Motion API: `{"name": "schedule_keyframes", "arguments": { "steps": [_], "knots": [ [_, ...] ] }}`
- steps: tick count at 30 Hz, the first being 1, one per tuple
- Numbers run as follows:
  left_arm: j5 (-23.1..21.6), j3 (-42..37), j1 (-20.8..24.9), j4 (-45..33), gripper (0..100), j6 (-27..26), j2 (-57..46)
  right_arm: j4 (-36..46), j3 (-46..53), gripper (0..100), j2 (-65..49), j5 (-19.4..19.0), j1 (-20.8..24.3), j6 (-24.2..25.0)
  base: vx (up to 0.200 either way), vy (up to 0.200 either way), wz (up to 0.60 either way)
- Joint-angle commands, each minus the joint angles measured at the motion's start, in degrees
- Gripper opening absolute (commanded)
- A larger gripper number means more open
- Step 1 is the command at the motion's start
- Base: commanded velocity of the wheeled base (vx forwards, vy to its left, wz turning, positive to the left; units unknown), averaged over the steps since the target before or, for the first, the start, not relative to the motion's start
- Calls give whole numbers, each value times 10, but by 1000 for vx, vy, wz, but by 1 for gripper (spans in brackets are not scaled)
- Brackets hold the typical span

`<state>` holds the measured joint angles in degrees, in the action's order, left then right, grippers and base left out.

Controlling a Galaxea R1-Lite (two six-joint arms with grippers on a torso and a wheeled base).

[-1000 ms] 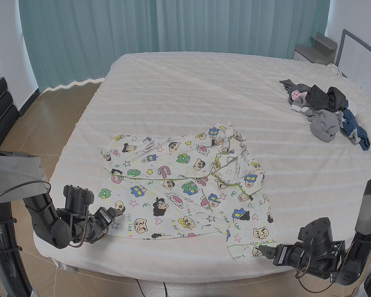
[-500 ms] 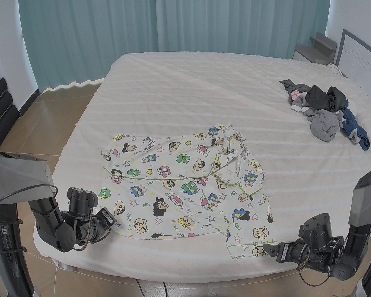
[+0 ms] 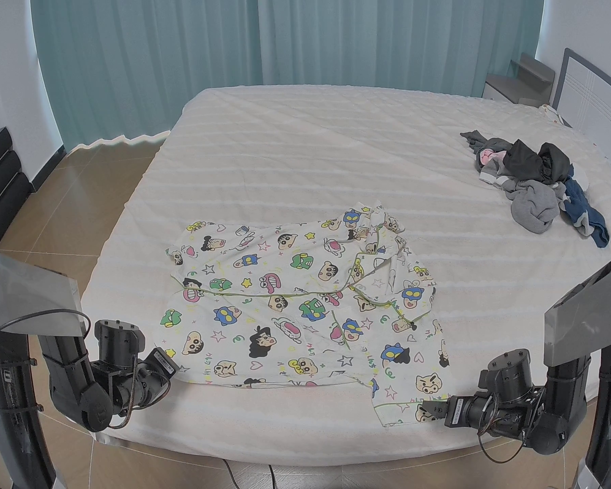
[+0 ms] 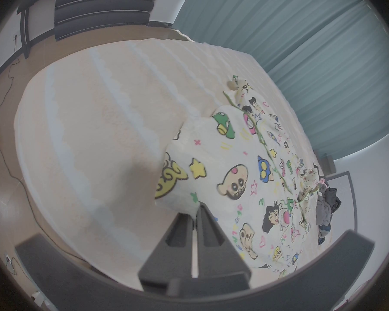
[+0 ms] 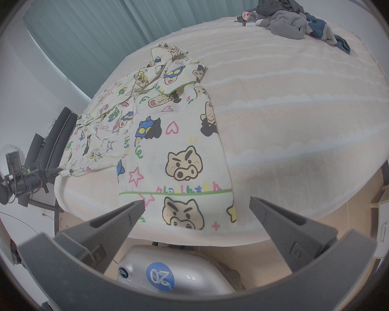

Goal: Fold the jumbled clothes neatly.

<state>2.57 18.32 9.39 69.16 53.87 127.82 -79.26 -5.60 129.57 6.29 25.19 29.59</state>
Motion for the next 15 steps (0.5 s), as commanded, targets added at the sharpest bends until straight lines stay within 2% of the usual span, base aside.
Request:
{"name": "schedule_keyframes", "arguments": {
  "steps": [1, 15],
  "knots": [
    [0, -11, -2, 3, 0, 0, 3, 0, -15, 100, 21, -2, -8, -6, 0, 0, 0],
    [-3, -12, -2, 5, 0, -2, 15, 5, -52, 100, 45, -8, -3, -12, 0, 0, 0]
  ]
}}
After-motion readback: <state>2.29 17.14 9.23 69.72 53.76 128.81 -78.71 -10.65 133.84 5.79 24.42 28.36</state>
